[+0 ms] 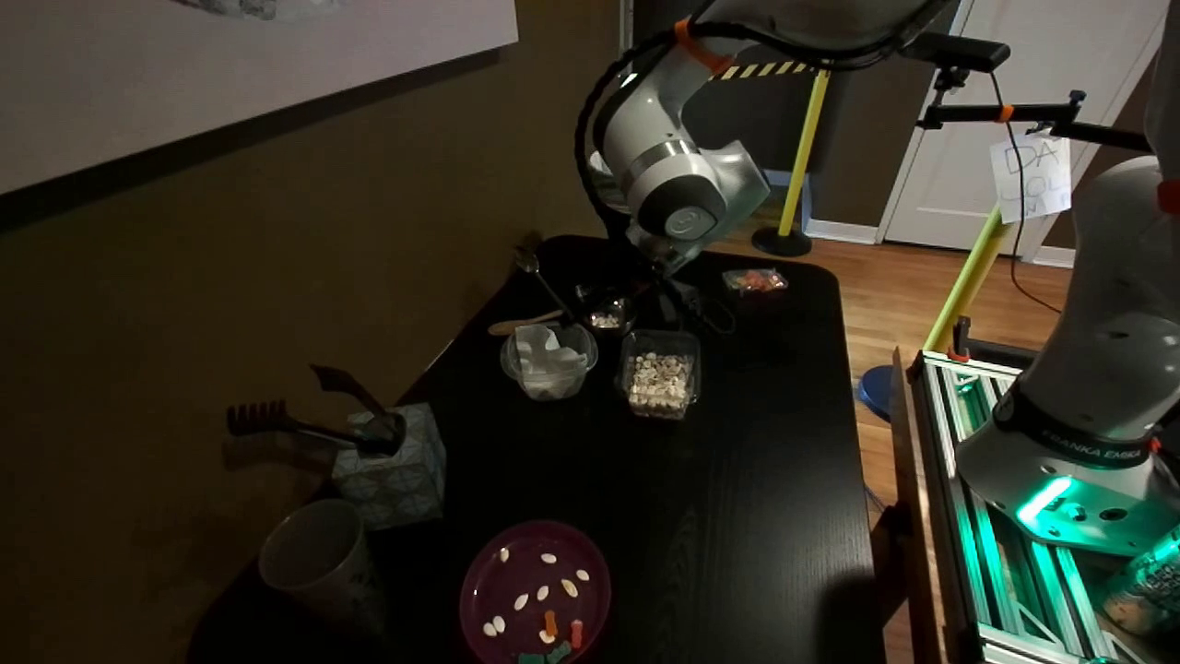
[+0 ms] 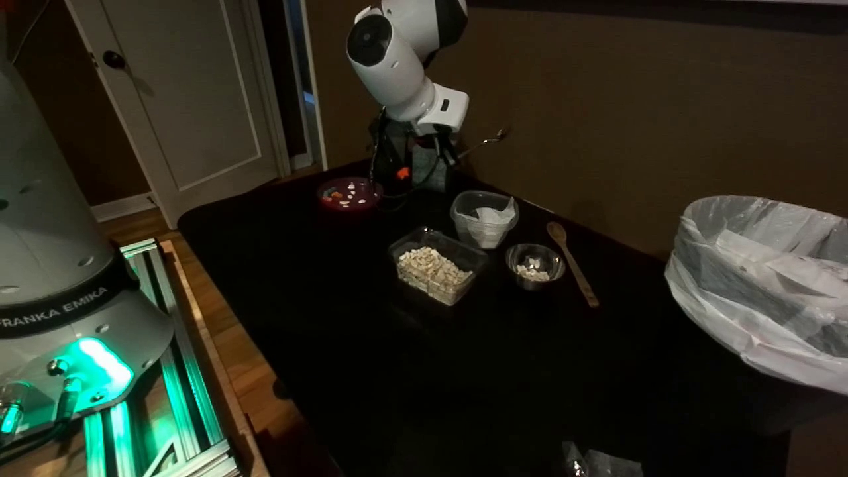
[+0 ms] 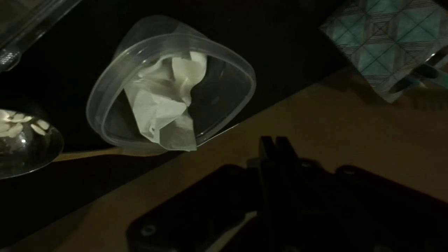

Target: Remove the silver spoon from the lunchbox and put it in the other lunchbox in the front

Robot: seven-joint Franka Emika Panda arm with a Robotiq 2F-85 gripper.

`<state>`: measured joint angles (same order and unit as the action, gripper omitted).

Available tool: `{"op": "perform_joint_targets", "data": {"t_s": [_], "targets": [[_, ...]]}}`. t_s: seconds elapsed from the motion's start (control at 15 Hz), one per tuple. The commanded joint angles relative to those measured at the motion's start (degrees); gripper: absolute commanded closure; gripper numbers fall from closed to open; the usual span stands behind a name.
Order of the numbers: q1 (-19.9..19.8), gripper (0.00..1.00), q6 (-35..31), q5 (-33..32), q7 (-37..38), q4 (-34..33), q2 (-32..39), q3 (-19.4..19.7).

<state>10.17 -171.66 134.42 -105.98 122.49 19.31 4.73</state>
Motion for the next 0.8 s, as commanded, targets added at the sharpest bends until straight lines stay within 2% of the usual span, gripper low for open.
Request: {"op": "perform_joint_targets", "data": {"t_s": [0.0,0.13,0.2,0.27,0.4,0.47,0.53,0.73], "targets": [[-0.06,0.95,-0.69,-0.81,0.54,-0.80,0.54,-0.21],[-0.38,0.95,-0.70,-2.10,1.74,-1.02,1.26,-0.71],[-0.39,0.99,-0.69,-2.25,1.92,-1.02,1.47,-0.75],[-0.42,0.99,-3.09,-4.19,3.65,-2.58,3.20,-1.70],[-1.57,0.99,-9.53,-12.07,9.31,-3.71,6.25,-5.55],[0.95,0.99,-10.73,-17.71,15.03,-2.83,6.99,-4.04],[-4.06,0.99,-13.03,-21.54,16.12,-2.21,8.03,-10.28],[-7.64,0.99,-17.78,-31.88,21.07,-0.09,10.69,-16.49]]}}
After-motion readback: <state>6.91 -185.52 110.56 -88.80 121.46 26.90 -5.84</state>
